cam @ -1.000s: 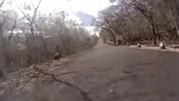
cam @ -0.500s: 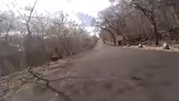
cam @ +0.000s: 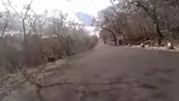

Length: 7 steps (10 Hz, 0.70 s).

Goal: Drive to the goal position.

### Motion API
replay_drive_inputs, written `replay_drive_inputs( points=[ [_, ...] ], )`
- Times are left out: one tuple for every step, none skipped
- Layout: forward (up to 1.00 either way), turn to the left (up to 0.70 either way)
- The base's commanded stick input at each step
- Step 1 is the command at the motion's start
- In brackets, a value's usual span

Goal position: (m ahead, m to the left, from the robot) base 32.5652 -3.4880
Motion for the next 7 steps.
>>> replay_drive_inputs(
  points=[
    [0.70,0.00],
    [0.70,0.00],
    [0.70,-0.11],
    [0.70,-0.25],
    [0.70,-0.35],
    [0.70,-0.35],
    [0.70,-0.35]
  ],
)
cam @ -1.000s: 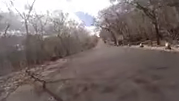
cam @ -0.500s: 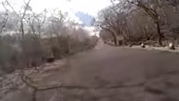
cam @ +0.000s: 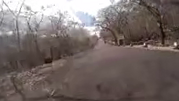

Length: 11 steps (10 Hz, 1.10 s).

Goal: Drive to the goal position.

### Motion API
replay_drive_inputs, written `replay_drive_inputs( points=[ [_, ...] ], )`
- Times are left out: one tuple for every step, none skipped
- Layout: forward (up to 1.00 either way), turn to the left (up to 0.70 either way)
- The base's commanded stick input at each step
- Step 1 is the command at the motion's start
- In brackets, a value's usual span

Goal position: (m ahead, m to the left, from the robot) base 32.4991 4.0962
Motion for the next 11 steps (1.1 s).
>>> replay_drive_inputs(
  points=[
    [0.70,-0.35],
    [0.70,-0.35],
    [0.70,-0.16],
    [0.70,-0.08],
    [0.70,-0.01],
    [0.70,0.00],
    [0.70,0.00],
    [0.70,0.00],
    [0.70,0.00],
    [0.70,0.00],
    [0.70,0.00]
  ],
)
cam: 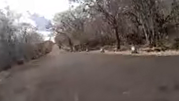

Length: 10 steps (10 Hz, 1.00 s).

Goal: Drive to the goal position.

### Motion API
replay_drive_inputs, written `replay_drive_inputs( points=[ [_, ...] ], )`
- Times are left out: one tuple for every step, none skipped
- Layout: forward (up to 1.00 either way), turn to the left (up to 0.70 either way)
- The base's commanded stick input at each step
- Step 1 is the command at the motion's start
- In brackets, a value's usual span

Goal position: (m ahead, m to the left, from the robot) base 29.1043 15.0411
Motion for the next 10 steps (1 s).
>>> replay_drive_inputs(
  points=[
    [0.70,0.00],
    [0.70,0.00],
    [0.70,0.00],
    [0.70,0.00],
    [0.70,0.00],
    [0.70,0.00],
    [0.70,0.00],
    [0.70,0.00],
    [0.70,0.00],
    [0.70,0.00]
  ],
)
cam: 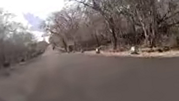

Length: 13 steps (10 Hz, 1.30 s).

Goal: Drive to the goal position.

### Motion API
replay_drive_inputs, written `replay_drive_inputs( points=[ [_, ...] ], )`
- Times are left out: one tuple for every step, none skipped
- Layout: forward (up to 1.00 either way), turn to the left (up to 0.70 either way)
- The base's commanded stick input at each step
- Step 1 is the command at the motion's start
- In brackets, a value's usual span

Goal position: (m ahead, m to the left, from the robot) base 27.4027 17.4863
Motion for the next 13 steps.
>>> replay_drive_inputs(
  points=[
    [0.70,0.00],
    [0.70,0.00],
    [0.70,0.00],
    [0.70,0.00],
    [0.70,0.00],
    [0.70,0.00],
    [0.70,0.00],
    [0.70,0.00],
    [0.70,0.00],
    [0.70,0.00],
    [0.70,0.00],
    [0.70,0.00],
    [0.70,0.00]
  ],
)
